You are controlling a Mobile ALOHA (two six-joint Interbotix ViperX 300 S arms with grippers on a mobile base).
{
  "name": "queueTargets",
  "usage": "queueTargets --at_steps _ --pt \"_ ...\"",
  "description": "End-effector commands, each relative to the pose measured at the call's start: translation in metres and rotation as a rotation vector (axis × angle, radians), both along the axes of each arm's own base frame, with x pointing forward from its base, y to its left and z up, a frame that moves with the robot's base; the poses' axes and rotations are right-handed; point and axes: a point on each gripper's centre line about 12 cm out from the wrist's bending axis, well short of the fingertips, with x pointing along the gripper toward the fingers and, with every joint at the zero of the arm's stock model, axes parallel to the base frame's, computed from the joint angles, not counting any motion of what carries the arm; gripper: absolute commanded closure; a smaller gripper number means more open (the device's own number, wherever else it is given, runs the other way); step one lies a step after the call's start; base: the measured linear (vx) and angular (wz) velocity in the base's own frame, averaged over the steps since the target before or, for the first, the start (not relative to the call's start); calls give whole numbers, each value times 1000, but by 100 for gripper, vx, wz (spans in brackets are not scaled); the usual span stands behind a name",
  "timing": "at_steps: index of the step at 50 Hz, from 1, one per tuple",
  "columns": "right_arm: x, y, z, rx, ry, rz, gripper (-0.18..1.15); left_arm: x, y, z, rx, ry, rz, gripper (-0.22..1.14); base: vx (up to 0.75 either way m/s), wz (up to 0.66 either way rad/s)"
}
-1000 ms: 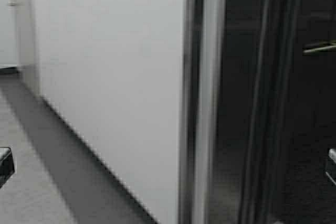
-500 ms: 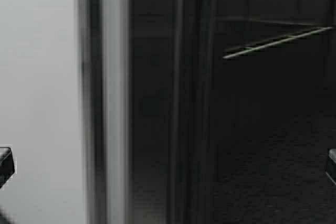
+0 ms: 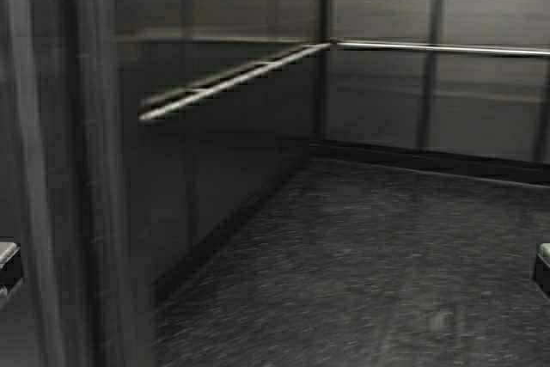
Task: Navigate to elevator, push the call button, then enter the elevator
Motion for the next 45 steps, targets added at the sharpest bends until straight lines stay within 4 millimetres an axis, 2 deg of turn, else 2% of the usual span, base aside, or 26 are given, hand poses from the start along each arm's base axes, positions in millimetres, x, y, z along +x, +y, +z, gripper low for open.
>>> queueTargets --at_steps 1,15,22,45 --pt "2 4 11 23 -30 6 92 3 -2 6 15 -15 -7 89 42 -48" --pt "3 5 15 30 -36 6 92 7 -2 6 22 -5 -8 89 43 -41" --pt "4 6 26 48 -60 4 92 7 -2 5 25 -4 -7 89 42 -29" --pt "3 6 28 48 -72 8 92 3 -2 11 15 -32 -8 89 43 -24"
